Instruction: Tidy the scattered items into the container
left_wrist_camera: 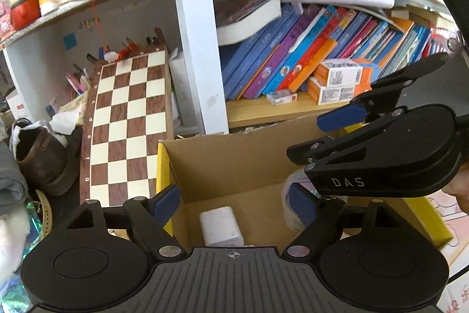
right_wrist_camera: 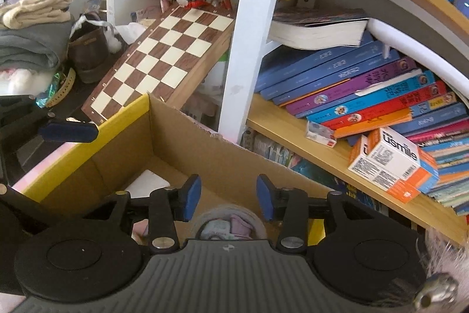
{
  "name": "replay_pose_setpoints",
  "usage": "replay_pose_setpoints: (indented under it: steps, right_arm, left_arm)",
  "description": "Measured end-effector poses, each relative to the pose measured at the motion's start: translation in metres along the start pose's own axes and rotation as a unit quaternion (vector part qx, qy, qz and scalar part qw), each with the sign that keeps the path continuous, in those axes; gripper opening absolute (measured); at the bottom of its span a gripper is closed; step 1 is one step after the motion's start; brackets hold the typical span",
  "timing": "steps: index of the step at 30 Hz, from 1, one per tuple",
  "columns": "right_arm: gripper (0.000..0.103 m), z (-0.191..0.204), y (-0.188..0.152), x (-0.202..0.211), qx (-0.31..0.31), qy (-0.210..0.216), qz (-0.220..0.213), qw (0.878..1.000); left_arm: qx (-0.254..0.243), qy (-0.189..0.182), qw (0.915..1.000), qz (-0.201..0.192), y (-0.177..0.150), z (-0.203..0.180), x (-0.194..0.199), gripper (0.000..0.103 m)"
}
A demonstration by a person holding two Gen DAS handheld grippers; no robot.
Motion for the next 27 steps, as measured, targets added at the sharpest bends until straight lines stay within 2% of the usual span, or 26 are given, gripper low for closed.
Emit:
replay_pose_setpoints:
  steps: [5,9,15,27]
  right_arm:
    - [0.047,-0.001,-0.003,0.03,-0.02,-0.007,-0.016,1.0]
    - [0.061,-0.001,-0.007,0.06,-0.035,-0.014,-0.034,0.999]
    - [0.071,-0.003,-0.022,0.092,-0.045,-0.025,-0.043,0.998]
    - [0.087,-0.012,-0.064,0.127,-0.091,-0.036,-0.034,0.995]
  left_arm:
    - [0.006,0.002,0.9998,-0.019,0.001,-0.003,0.025,0.087]
    - [0.011,0.0,0.9994,-0.032,-0.001,-0.007,0.044,0.089]
    - [0.011,-0.001,0.9989,-0.046,-0.007,-0.016,0.07,0.093]
    - [0.007,-0.004,0.9995,-0.029,-0.03,-0.037,0.091,0.095]
Point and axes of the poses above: each gripper's, at about its wrist camera, not at the fingertips, and x roughly against the way its jaws point, z to its left, y to its top, the point moved 5 cm from there along -x, roughly the way its jaws point, and after that the axes turned 5 degrees about -y, right-handed, at the moved point
